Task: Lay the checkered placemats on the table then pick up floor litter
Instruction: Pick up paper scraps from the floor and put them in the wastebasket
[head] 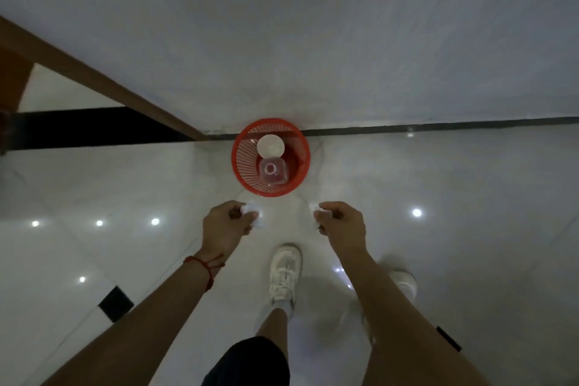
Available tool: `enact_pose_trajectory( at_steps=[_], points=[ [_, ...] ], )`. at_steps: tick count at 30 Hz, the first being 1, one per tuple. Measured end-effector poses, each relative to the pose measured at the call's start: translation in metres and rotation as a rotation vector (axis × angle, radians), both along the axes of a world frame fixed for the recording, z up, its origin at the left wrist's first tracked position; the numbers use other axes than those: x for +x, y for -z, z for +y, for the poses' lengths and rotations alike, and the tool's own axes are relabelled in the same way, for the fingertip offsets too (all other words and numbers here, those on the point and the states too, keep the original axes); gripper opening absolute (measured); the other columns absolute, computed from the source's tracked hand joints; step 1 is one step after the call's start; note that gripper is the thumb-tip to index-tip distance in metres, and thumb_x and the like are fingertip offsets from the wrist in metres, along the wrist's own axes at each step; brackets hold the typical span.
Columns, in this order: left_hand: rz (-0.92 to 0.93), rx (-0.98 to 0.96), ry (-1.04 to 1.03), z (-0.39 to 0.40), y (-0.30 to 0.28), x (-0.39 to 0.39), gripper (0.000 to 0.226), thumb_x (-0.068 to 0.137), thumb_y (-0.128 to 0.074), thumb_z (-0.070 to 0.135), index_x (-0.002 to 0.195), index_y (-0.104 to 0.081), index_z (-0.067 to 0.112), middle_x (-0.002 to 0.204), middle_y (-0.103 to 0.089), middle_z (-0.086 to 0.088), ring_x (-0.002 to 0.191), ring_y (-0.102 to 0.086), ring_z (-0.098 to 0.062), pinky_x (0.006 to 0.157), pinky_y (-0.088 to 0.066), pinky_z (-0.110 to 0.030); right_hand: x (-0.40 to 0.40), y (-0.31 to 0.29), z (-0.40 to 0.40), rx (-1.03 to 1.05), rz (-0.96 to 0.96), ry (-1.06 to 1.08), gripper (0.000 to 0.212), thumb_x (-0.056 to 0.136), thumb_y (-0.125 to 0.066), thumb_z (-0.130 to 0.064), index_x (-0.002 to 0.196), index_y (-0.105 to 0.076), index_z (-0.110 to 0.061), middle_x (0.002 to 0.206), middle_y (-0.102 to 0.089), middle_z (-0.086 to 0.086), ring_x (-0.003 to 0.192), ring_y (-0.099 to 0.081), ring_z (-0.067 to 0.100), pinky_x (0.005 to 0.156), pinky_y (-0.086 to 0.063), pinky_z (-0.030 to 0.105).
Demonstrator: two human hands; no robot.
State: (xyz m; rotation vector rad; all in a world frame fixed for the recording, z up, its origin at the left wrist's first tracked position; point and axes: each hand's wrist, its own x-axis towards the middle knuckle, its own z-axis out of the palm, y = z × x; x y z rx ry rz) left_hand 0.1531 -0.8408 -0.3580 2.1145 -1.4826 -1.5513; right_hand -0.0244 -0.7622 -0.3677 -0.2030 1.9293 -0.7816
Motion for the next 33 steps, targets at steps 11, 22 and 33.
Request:
enact_pose_trajectory(
  at_steps=[11,22,33],
  points=[
    [0.001,0.078,-0.137,-0.081,0.082,0.013,0.025,0.08,-0.067,0.011,0.099,-0.063,-0.004,0.079,-0.063,-0.013,0.06,-0.059,-0.016,0.069,-0.054,-0.031,0.027,0.075,-0.101,0.123,0.003,0.053,0.007,0.079,-0.069,-0.014,0.075,-0.064,-0.016,0.062,-0.06,0.002,0.068,-0.062,0.022,0.079,-0.057,0.036],
    [0.084,0.312,-0.343,-0.099,0.15,0.007,0.023,0.085,-0.058,0.041,0.101,-0.056,0.025,0.102,-0.064,0.001,0.069,-0.065,-0.014,0.075,-0.055,-0.035,0.014,0.103,-0.119,0.049,-0.203,0.223,0.03,0.084,-0.064,-0.016,0.113,-0.059,-0.009,0.116,-0.064,0.012,0.103,-0.064,0.029,0.09,-0.053,0.038],
    [-0.031,0.096,-0.088,-0.056,0.026,-0.016,0.039,0.087,-0.058,0.029,0.122,-0.052,0.014,0.129,-0.054,-0.01,0.117,-0.052,-0.028,0.101,-0.043,-0.048,-0.016,0.016,-0.044,0.102,-0.368,0.534,0.02,0.088,-0.055,-0.007,0.108,-0.057,-0.002,0.103,-0.059,0.015,0.078,-0.063,0.026,0.086,-0.053,0.036]
  ],
)
